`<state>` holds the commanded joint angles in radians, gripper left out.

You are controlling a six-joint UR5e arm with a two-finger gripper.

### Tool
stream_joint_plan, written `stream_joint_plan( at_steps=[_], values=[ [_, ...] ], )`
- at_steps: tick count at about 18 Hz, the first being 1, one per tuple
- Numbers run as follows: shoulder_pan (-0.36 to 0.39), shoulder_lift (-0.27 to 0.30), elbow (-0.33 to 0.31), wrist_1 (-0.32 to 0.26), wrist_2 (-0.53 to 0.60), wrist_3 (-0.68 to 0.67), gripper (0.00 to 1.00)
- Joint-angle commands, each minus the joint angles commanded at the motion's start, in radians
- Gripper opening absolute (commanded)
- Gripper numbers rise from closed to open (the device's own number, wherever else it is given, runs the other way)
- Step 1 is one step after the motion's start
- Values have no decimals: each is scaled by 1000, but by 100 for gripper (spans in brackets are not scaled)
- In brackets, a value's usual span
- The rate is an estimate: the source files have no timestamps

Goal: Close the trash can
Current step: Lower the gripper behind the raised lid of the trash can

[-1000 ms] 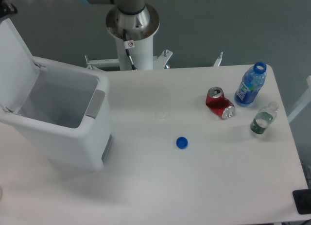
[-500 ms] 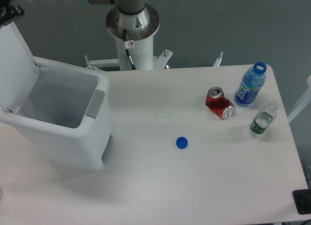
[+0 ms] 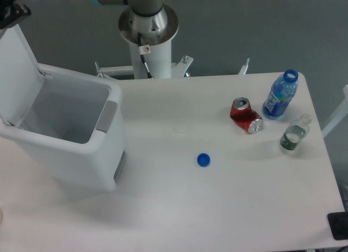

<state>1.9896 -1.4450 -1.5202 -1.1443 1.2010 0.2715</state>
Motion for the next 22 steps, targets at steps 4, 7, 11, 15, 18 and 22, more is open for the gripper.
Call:
stream_joint_plan(
  at_steps=[4, 7, 11, 15, 18, 22],
  values=[
    [0, 0, 0, -2, 35, 2, 0],
    [3, 0, 0, -3, 40, 3, 0],
    [21, 2, -2, -3, 42, 3, 0],
    [43, 3, -5, -3, 61, 5, 0],
    [61, 0, -5, -3, 61, 5, 0],
    [89, -2, -17, -3, 61, 6, 0]
  ],
)
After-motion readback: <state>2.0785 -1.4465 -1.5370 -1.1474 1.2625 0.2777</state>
